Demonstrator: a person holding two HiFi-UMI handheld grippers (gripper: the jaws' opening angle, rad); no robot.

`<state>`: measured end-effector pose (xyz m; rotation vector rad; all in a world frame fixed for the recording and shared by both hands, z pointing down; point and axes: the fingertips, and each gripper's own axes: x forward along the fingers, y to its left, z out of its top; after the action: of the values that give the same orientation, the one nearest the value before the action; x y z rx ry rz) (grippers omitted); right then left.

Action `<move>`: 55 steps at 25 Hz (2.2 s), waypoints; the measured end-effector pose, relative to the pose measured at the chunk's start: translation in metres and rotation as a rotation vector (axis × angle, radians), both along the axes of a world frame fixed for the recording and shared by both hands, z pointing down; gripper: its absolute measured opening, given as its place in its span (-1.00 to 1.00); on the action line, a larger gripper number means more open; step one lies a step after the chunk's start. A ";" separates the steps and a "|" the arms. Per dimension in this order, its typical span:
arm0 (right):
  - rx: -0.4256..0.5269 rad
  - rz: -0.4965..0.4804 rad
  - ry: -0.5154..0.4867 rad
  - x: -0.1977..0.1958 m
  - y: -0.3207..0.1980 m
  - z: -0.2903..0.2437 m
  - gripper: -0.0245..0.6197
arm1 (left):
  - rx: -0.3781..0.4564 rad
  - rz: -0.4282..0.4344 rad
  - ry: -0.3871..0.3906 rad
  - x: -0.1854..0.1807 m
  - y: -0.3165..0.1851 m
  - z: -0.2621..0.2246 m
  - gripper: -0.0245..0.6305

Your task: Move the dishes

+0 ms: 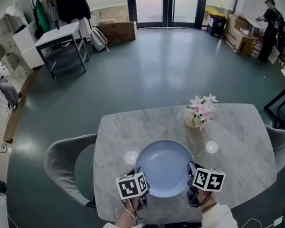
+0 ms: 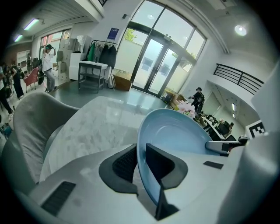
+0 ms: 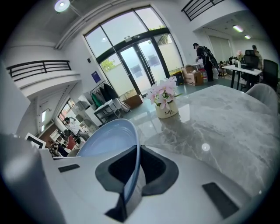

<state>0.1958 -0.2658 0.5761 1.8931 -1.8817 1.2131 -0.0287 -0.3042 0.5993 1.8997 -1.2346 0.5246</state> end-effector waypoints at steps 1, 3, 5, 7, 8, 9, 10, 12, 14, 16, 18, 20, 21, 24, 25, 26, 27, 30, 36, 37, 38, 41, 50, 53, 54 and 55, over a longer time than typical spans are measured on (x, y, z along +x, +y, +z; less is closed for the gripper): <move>-0.004 -0.004 -0.003 0.002 -0.002 0.001 -0.69 | -0.006 -0.003 -0.004 0.001 0.000 0.001 -0.79; -0.010 -0.009 -0.008 0.006 -0.007 0.003 -0.69 | -0.015 0.003 -0.014 0.005 -0.003 0.003 -0.78; -0.013 -0.011 -0.012 0.009 -0.013 0.004 -0.69 | -0.015 0.011 -0.022 0.009 -0.008 0.003 -0.78; -0.015 -0.012 -0.016 0.014 -0.020 0.005 -0.69 | -0.014 0.009 -0.022 0.014 -0.014 0.002 -0.78; -0.016 -0.012 -0.017 0.017 -0.023 0.006 -0.69 | -0.015 0.007 -0.022 0.016 -0.016 0.003 -0.78; -0.017 -0.013 -0.019 0.019 -0.027 0.007 -0.69 | -0.017 0.007 -0.024 0.019 -0.019 0.004 -0.78; -0.018 -0.013 -0.020 0.021 -0.031 0.009 -0.69 | -0.019 0.007 -0.025 0.020 -0.022 0.005 -0.78; -0.022 -0.020 -0.019 0.023 -0.040 0.011 -0.69 | -0.023 0.007 -0.026 0.023 -0.029 0.007 -0.78; -0.023 -0.031 -0.019 0.025 -0.051 0.012 -0.69 | -0.024 0.004 -0.022 0.025 -0.038 0.009 -0.78; -0.021 -0.040 -0.019 0.026 -0.063 0.013 -0.69 | -0.025 -0.003 -0.023 0.025 -0.048 0.010 -0.78; -0.018 -0.044 -0.021 0.027 -0.077 0.017 -0.69 | -0.025 -0.012 -0.032 0.025 -0.060 0.013 -0.78; -0.016 -0.044 -0.028 0.029 -0.091 0.022 -0.69 | -0.024 -0.018 -0.036 0.026 -0.072 0.017 -0.78; -0.016 -0.042 -0.033 0.029 -0.097 0.025 -0.69 | -0.025 -0.021 -0.037 0.027 -0.078 0.020 -0.78; -0.012 -0.046 -0.042 0.028 -0.116 0.036 -0.69 | -0.025 -0.029 -0.043 0.027 -0.096 0.029 -0.78; -0.008 -0.053 -0.039 0.027 -0.122 0.040 -0.69 | -0.026 -0.034 -0.044 0.027 -0.103 0.033 -0.78; -0.004 -0.061 -0.030 0.026 -0.129 0.045 -0.69 | -0.026 -0.041 -0.046 0.026 -0.109 0.038 -0.78; -0.001 -0.067 -0.023 0.026 -0.135 0.048 -0.69 | -0.026 -0.049 -0.048 0.025 -0.115 0.042 -0.78; -0.002 -0.072 -0.022 0.023 -0.153 0.059 -0.69 | -0.028 -0.069 -0.051 0.021 -0.132 0.054 -0.78; 0.002 -0.078 -0.004 0.024 -0.181 0.080 -0.69 | -0.022 -0.087 -0.061 0.022 -0.163 0.075 -0.77; 0.002 -0.073 -0.003 0.026 -0.184 0.083 -0.69 | -0.019 -0.084 -0.065 0.024 -0.168 0.078 -0.77; 0.001 -0.066 -0.001 0.028 -0.188 0.086 -0.69 | -0.017 -0.079 -0.070 0.026 -0.173 0.081 -0.77; -0.002 -0.044 0.009 0.031 -0.197 0.094 -0.69 | -0.015 -0.065 -0.081 0.029 -0.186 0.088 -0.77; -0.025 -0.025 0.038 0.038 -0.209 0.114 -0.69 | -0.030 -0.077 -0.082 0.036 -0.203 0.108 -0.76; -0.035 -0.019 0.049 0.040 -0.213 0.117 -0.69 | -0.025 -0.074 -0.096 0.039 -0.208 0.109 -0.76; -0.039 -0.017 0.052 0.041 -0.214 0.118 -0.69 | -0.024 -0.072 -0.102 0.040 -0.209 0.109 -0.76; -0.043 -0.015 0.057 0.042 -0.215 0.119 -0.69 | -0.023 -0.070 -0.107 0.041 -0.211 0.110 -0.76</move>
<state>0.2373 -0.4804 0.6955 1.8673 -1.8230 1.1735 0.0120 -0.5148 0.7088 1.8218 -1.3532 0.6068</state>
